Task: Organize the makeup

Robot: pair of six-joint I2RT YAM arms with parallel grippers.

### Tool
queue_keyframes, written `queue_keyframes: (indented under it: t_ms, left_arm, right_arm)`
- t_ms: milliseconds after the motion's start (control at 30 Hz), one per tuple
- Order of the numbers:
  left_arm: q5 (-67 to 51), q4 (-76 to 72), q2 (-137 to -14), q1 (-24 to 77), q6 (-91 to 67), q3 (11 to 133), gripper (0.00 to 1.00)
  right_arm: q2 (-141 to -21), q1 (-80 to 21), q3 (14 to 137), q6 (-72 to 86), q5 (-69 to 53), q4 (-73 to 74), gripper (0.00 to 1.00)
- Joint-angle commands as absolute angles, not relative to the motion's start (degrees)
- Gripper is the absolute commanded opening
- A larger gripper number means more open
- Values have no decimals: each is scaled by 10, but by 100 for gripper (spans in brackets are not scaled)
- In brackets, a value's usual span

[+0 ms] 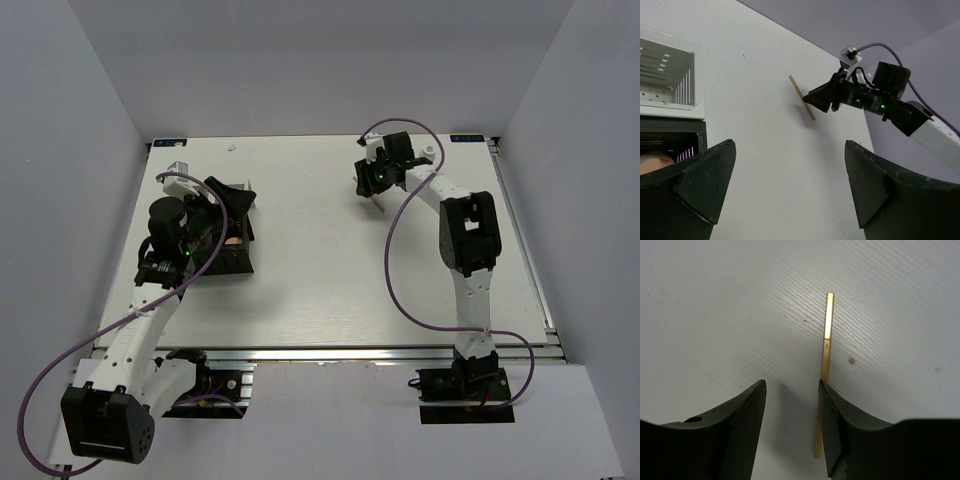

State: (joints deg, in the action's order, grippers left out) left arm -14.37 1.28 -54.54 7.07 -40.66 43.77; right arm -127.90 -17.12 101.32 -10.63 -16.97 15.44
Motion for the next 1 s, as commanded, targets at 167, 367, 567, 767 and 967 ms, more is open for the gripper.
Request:
queue_keyframes:
  t_ms: [167, 367, 567, 767, 967]
  left_arm:
    - [-155, -16, -525, 71, -444, 432, 98]
    - [-158, -17, -520, 71, -448, 426, 98]
    - [-160, -17, -519, 72, -450, 424, 98]
    - [-157, -16, -510, 72, -456, 413, 98]
    - [-156, -14, -501, 72, -459, 403, 98]
  right_arm:
    - [-1316, -187, 1046, -127, -88, 144, 45]
    - [-1282, -187, 998, -148, -114, 111, 44]
    - [-1260, -186, 995, -188, -244, 145, 45]
    - [-1255, -186, 980, -162, -148, 89, 54]
    - [-1290, -181, 1015, -171, -91, 105, 58]
